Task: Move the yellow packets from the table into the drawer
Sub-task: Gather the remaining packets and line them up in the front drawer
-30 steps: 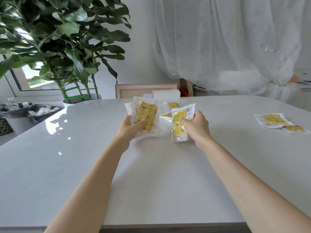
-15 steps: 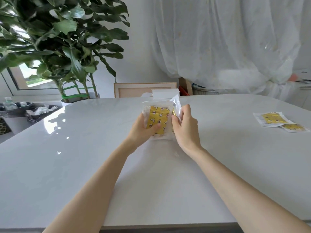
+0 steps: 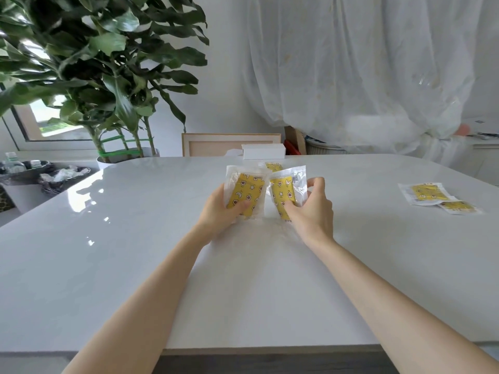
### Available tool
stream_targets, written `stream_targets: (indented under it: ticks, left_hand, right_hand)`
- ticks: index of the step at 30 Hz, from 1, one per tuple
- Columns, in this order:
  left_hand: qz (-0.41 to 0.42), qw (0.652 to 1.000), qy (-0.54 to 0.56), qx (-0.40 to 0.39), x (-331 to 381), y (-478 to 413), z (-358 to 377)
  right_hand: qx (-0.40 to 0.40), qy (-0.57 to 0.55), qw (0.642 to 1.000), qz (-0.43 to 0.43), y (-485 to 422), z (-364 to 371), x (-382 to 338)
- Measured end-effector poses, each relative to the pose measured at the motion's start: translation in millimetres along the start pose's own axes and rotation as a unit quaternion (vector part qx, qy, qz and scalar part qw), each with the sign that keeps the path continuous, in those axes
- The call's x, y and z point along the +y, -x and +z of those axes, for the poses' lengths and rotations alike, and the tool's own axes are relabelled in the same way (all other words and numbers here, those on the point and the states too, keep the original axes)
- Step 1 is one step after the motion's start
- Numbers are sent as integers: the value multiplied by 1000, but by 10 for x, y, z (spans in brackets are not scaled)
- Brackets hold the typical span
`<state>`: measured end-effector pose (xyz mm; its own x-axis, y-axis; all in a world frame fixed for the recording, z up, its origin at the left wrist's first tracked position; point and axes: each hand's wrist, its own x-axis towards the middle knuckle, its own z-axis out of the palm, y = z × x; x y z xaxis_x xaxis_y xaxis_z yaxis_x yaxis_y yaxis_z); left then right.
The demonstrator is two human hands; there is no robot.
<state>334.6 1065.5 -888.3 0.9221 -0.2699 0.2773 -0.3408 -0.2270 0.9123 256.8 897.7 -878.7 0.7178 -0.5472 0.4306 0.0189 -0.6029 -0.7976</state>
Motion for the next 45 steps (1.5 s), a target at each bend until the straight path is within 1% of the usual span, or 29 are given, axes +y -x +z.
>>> stream_targets:
  ticks: [2, 4, 6, 9, 13, 18, 21, 24, 26, 30, 32, 34, 38, 41, 45]
  left_hand:
    - [0, 1000, -14, 9, 4, 39, 37]
    - [1, 999, -5, 36, 39, 120, 52]
    - [-9, 998, 17, 55, 68, 232, 41]
    - [-13, 999, 11, 37, 97, 436, 32]
    - [1, 999, 44, 20, 339, 778, -8]
    - [26, 996, 77, 27, 760, 1263, -193]
    - [21, 996, 84, 26, 934, 1575, -346]
    - [-19, 996, 82, 10, 976, 1900, -558]
    - [-62, 996, 56, -9, 945, 2114, -716]
    - [-134, 986, 26, -99, 799, 2483, -956]
    - [-158, 978, -29, -135, 689, 2638, -1012]
    - [-175, 967, -65, -171, 580, 2744, -1042]
    - [-240, 942, -63, -226, 347, 2863, -1123]
    - [-291, 921, -96, -242, 197, 2892, -1191]
    - [-322, 899, -167, -243, 64, 2929, -1247]
  right_hand:
    - [-13, 48, 999, 7, 15, -77, 3]
    - [-22, 58, 998, 19, 47, -170, -14]
    - [-29, 29, 998, 47, 95, -257, -41]
    - [-54, -27, 995, 73, 184, -382, -96]
    - [-88, -80, 990, 76, 354, -606, -298]
    - [-129, -118, 983, 56, 609, -883, -605]
    - [-181, -135, 973, 49, 799, -1034, -776]
    - [-280, -129, 949, 63, 1051, -1158, -889]
    - [-341, -116, 929, 82, 1221, -1206, -915]
    - [-434, -82, 893, 89, 1505, -1173, -829]
    - [-469, -53, 876, 99, 1654, -1101, -745]
    - [-491, -23, 864, 109, 1776, -1020, -668]
    - [-523, -1, 843, 127, 1948, -870, -557]
    - [-525, -17, 831, 183, 2021, -754, -482]
    - [-538, -48, 798, 268, 2072, -658, -363]
